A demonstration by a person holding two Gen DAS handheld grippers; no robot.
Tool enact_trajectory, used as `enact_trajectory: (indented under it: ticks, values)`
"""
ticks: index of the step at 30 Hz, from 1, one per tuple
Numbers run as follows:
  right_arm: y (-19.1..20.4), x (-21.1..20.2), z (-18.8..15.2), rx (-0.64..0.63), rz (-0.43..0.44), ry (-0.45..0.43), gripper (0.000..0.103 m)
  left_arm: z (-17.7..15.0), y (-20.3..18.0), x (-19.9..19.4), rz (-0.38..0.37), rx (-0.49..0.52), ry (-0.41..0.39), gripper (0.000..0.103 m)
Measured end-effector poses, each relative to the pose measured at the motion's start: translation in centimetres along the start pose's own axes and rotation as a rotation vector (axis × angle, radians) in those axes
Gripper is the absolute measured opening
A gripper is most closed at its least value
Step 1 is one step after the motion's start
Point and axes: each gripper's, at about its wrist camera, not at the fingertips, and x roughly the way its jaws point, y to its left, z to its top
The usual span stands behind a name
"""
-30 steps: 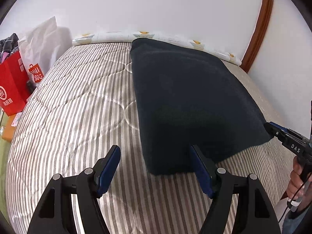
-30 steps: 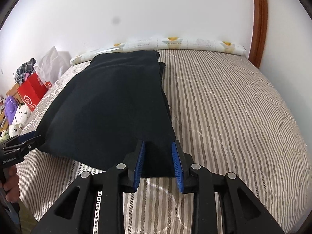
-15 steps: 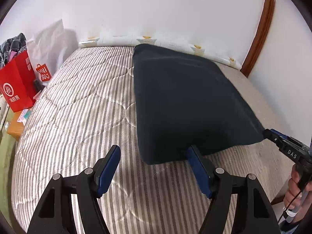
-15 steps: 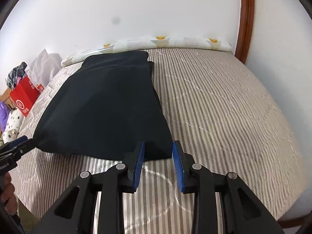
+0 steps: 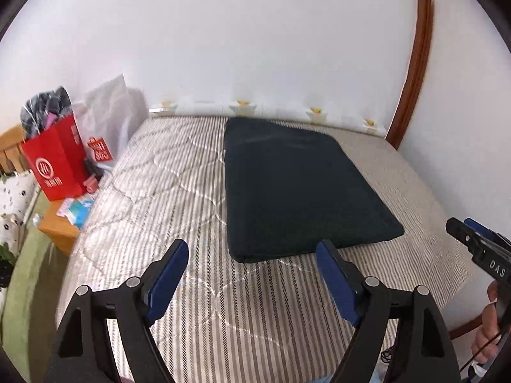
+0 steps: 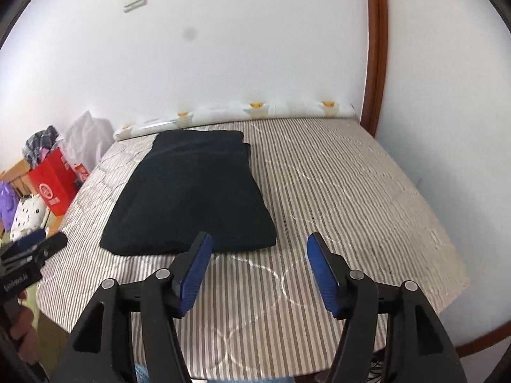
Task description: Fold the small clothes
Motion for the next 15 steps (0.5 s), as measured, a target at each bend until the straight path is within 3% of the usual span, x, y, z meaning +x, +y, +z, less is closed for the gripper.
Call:
enact_trajectory:
  ticks: [2, 3, 5, 9, 15]
  values:
    - [0.0, -1.1, -0.2, 0.004, -0.017, -0.008, 0.067, 0.0, -0.2, -1.3, -0.001, 0.005, -0.023, 0.088]
    - [0.0, -1.7, -0.5, 0.009, -0.022, -0.011, 0.079, 0.0, -0.3, -1.9, 0.000, 0.005, -0.032, 0.089]
    - [0.0, -3.0, -0.9, 0.008, -0.027, -0.036, 0.091, -0.2, -0.5, -2.9, 0.001, 0.010, -0.049, 0.091]
    - [-0.1, -4.7, -1.3, 0.006, -0.077, -0.080, 0.100, -0.9, -0.8, -4.9, 0.010, 0.012, -0.087, 0.093]
    - [-0.5, -5.9, -1.7, -0.006, -0.106, -0.066, 0.102, -1.3, -1.1, -6.1, -0.002, 0.008, -0.102, 0.093]
